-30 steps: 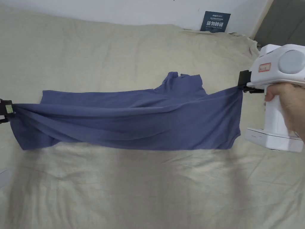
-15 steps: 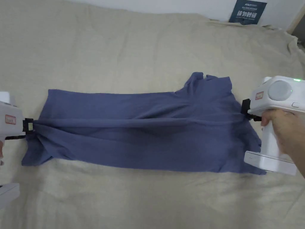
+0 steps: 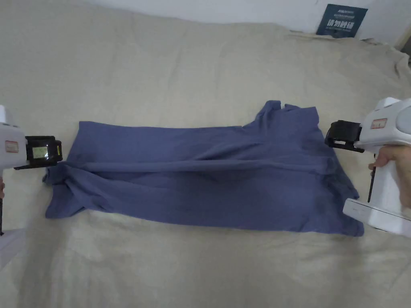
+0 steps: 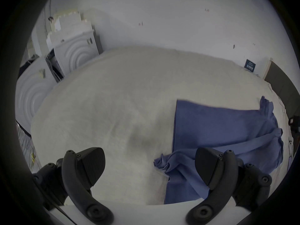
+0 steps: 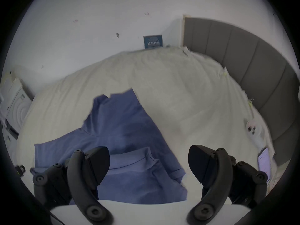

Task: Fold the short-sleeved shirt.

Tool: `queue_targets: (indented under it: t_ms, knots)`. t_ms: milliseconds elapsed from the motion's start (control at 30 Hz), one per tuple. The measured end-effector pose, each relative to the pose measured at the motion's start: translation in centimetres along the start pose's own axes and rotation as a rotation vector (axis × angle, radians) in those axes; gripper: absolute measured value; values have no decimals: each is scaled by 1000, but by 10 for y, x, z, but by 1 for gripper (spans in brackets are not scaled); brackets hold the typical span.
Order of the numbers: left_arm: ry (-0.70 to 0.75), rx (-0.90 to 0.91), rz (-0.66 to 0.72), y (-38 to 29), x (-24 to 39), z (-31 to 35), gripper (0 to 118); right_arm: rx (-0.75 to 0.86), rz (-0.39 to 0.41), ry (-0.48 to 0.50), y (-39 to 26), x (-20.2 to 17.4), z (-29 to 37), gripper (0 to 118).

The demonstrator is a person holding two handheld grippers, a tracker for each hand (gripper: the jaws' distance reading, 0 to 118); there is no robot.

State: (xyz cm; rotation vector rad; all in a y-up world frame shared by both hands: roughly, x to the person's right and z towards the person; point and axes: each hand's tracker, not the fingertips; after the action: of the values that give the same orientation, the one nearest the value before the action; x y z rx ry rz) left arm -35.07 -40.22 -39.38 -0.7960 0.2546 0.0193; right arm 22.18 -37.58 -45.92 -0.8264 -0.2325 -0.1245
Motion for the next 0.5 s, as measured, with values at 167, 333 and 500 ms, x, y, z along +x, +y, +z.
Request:
queue_targets:
  t_ms: [167,333,500]
  knots:
    - [-24,210,-85,11,9,65,114,214,92,33,3,-1,90,101]
    - [-74,424,-126,-9,24,128,113,403,79,109,-37,5,172,101]
    - [-114,530,-145,-51,34,170,109,550,71,131,-102,12,228,101]
